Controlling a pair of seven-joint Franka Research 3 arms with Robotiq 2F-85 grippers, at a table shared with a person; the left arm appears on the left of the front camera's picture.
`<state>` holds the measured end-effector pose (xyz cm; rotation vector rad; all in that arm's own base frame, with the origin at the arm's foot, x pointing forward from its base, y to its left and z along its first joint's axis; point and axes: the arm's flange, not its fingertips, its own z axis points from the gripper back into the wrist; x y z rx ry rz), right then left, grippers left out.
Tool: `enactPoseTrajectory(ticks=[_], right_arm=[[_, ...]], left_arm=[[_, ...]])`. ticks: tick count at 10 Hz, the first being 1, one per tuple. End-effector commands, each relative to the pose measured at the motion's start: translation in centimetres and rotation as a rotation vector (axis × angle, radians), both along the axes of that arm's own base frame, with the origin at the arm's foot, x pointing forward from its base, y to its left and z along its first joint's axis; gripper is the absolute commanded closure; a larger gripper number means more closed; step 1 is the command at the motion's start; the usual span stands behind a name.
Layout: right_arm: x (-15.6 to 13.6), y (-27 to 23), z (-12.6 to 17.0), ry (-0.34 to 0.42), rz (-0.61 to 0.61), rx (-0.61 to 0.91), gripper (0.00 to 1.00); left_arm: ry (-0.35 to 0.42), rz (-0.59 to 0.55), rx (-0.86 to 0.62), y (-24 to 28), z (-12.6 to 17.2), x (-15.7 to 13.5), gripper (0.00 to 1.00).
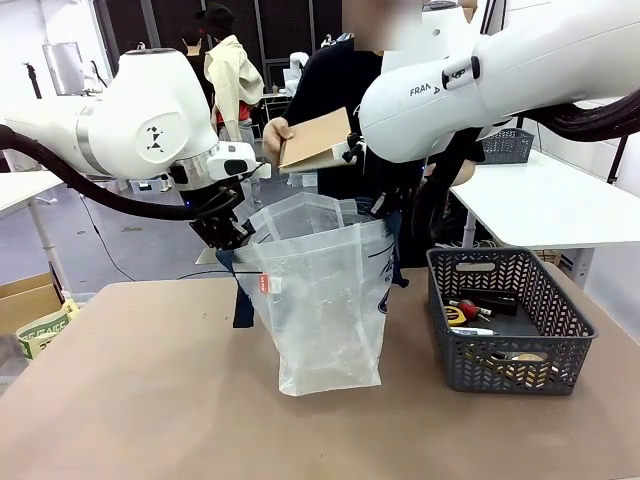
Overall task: Transfer purchased items from the store into the shopping bag.
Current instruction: Move the Reusable shopping bag to the right side of the table.
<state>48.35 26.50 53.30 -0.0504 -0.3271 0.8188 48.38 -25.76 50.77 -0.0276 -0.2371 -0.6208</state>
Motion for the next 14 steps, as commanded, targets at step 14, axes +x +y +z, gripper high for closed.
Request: enactPoseTrajectory(ticks=[14], right_arm=[[0.04, -0.1, 0.04, -0.001, -0.001, 0.0, 1.0]], left_arm=[[-0.002, 0.003, -0.001, 0.13, 0.21, -0.02, 1.0]])
